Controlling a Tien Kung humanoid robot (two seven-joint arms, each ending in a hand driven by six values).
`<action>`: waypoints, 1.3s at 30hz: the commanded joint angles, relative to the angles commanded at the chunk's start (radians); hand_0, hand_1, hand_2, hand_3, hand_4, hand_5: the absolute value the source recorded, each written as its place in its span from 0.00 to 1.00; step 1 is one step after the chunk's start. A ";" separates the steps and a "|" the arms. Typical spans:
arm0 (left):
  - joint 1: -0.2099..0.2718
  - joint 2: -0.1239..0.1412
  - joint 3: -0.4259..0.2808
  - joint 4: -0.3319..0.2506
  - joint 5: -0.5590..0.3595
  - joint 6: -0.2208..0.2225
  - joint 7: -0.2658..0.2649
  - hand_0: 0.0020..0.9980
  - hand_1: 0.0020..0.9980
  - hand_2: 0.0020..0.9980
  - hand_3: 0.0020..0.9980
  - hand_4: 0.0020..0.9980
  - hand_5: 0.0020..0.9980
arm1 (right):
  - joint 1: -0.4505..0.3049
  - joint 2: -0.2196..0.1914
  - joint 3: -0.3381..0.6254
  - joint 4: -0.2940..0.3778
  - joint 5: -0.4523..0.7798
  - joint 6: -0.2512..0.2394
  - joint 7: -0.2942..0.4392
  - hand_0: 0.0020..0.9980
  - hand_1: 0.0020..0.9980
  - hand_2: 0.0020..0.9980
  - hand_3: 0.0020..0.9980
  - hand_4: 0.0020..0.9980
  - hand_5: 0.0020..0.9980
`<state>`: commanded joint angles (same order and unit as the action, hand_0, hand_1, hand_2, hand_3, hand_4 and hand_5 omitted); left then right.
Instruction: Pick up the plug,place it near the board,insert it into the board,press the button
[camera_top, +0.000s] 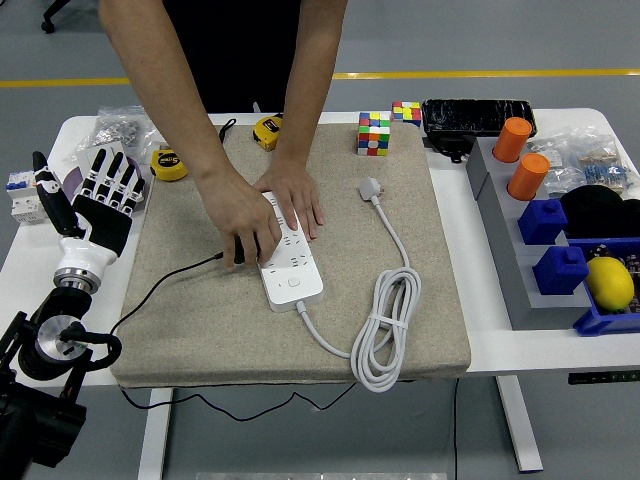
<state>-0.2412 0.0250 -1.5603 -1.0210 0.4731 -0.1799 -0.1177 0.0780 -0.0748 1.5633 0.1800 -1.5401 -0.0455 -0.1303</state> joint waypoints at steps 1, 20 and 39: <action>0.001 0.002 0.000 -0.004 0.029 0.013 -0.006 0.97 0.96 0.89 0.91 1.00 1.00 | 0.001 0.000 -0.002 0.000 0.001 0.000 0.000 0.83 0.72 0.72 0.76 1.00 0.99; 0.004 0.068 0.019 -0.175 0.753 0.159 0.080 0.94 0.93 0.85 0.87 1.00 0.67 | 0.004 -0.007 -0.011 0.000 -0.001 0.001 0.001 0.83 0.72 0.72 0.76 1.00 0.99; -0.021 0.096 0.188 -0.286 1.551 0.084 0.178 1.00 1.00 0.95 0.93 1.00 0.61 | 0.009 -0.009 -0.010 0.000 0.006 0.000 0.002 0.83 0.72 0.72 0.76 1.00 0.99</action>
<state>-0.2622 0.1215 -1.3723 -1.3066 2.0243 -0.0962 0.0602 0.0872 -0.0836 1.5538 0.1800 -1.5345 -0.0457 -0.1281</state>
